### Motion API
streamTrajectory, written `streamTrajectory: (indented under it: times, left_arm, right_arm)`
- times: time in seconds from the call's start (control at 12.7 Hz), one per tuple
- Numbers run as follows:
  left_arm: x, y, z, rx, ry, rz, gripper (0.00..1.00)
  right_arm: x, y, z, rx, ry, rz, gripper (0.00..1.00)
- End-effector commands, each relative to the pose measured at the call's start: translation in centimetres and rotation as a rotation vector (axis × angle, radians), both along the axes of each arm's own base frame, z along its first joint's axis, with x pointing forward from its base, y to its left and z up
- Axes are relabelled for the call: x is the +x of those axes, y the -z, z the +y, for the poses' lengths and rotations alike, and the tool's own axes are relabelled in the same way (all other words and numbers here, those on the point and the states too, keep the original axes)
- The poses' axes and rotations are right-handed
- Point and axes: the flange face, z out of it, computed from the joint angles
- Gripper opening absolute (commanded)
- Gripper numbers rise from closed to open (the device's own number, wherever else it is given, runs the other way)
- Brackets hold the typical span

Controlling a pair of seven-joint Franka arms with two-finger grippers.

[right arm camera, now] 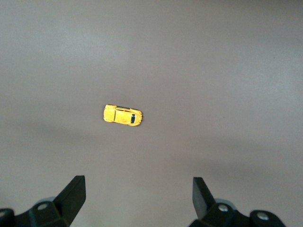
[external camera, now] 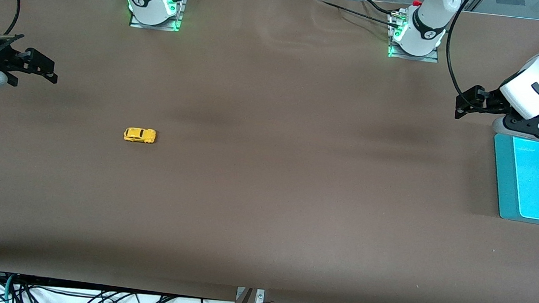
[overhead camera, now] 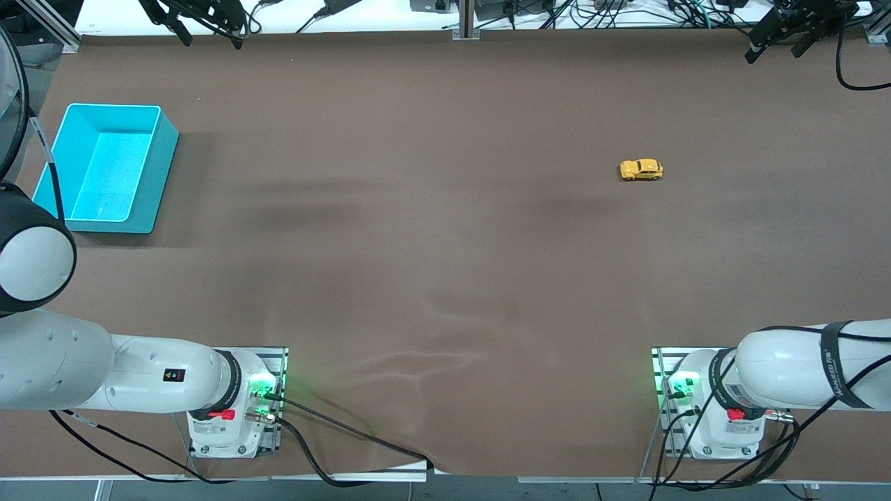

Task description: Wind and store yellow beetle car

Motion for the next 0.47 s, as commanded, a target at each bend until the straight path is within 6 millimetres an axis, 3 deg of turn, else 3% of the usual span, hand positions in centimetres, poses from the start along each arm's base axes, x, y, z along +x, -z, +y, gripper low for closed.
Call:
streamTrajectory:
  times: [0.0,0.39]
  left_arm:
    - [-0.26,-0.76,0.22,0.012,0.003,-0.005,1.0]
    - [-0.14,-0.59,0.53,0.018,0.0,-0.003,1.0]
  right_arm:
    - [0.26,-0.6,-0.06,0.02,-0.012,-0.011,1.0]
    - [0.24,-0.68,0.1,0.018,-0.02,-0.012,1.0]
